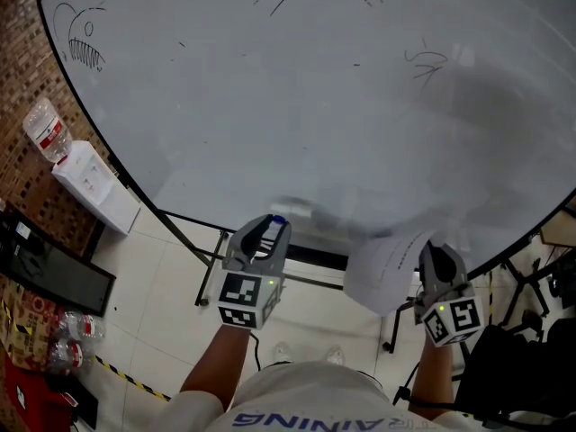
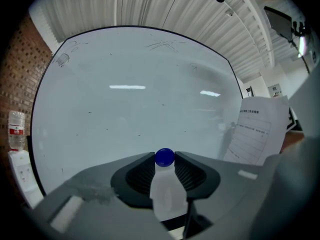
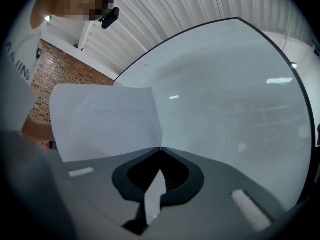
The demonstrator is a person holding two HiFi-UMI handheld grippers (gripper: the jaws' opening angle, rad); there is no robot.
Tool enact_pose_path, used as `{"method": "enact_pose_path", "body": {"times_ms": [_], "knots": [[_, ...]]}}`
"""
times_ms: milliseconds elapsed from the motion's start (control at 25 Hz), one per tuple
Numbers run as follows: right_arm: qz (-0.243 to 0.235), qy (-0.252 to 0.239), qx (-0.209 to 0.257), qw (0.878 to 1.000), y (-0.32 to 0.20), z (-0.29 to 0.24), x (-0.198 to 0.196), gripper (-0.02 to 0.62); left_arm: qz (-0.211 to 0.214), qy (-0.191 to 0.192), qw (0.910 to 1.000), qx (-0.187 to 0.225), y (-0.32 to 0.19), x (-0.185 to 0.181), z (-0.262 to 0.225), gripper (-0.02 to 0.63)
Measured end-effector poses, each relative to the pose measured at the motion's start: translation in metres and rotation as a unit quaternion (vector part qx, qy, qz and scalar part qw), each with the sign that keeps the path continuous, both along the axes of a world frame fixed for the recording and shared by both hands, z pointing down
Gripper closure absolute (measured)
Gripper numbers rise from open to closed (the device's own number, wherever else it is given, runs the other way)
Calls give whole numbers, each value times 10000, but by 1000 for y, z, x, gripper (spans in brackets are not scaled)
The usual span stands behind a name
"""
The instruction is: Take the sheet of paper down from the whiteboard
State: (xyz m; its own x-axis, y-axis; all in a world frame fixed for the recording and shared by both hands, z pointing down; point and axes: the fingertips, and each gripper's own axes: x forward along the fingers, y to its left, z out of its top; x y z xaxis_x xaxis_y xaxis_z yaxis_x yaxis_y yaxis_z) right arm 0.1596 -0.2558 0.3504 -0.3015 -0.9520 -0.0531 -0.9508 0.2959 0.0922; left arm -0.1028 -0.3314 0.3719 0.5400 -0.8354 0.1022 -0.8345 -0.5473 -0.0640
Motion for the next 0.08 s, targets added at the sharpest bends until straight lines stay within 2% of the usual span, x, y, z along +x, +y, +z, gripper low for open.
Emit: {"method": "enact_pose_path", "body": {"times_ms": [80], "knots": [[-22,6,5,10000,-2,0,-1,589,-6,-5,10000,-1,-2,1,2,472]]}}
